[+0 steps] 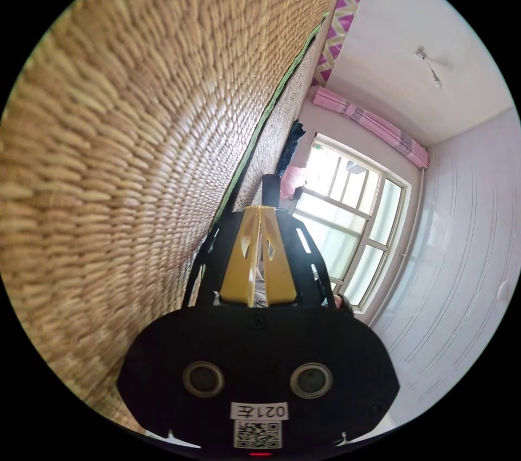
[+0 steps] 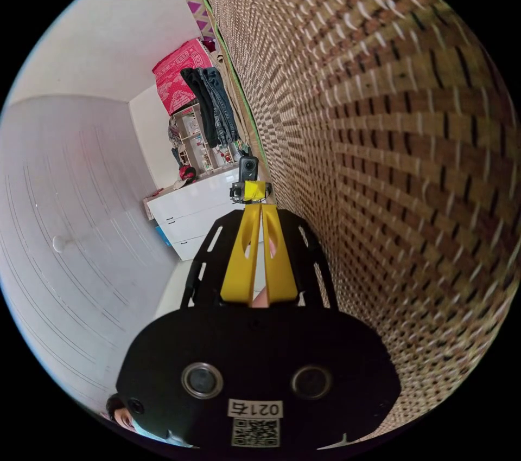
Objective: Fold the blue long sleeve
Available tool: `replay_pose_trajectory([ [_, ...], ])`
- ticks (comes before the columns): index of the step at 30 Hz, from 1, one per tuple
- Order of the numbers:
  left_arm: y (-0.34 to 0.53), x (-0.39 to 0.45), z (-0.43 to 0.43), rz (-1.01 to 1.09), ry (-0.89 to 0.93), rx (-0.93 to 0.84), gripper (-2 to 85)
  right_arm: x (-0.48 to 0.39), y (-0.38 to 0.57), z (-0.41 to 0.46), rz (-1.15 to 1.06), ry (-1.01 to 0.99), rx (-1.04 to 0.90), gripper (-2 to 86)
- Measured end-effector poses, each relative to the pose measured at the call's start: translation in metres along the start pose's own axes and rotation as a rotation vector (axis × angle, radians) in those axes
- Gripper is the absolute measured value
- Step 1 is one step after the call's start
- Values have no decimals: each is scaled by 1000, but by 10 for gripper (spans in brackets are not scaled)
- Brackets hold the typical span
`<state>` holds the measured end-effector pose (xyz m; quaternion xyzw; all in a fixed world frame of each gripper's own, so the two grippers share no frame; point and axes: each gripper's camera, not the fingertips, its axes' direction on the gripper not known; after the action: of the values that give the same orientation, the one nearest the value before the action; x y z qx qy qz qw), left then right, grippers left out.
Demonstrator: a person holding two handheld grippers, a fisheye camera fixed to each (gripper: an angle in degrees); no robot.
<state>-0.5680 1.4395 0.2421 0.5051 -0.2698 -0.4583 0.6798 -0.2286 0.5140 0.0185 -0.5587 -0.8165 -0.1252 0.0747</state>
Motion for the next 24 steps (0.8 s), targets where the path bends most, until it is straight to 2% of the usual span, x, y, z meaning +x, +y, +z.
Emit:
replay_pose_trajectory([
  [24, 17, -13, 8, -2, 1, 0, -9, -1, 14, 28, 1, -2, 0, -7],
])
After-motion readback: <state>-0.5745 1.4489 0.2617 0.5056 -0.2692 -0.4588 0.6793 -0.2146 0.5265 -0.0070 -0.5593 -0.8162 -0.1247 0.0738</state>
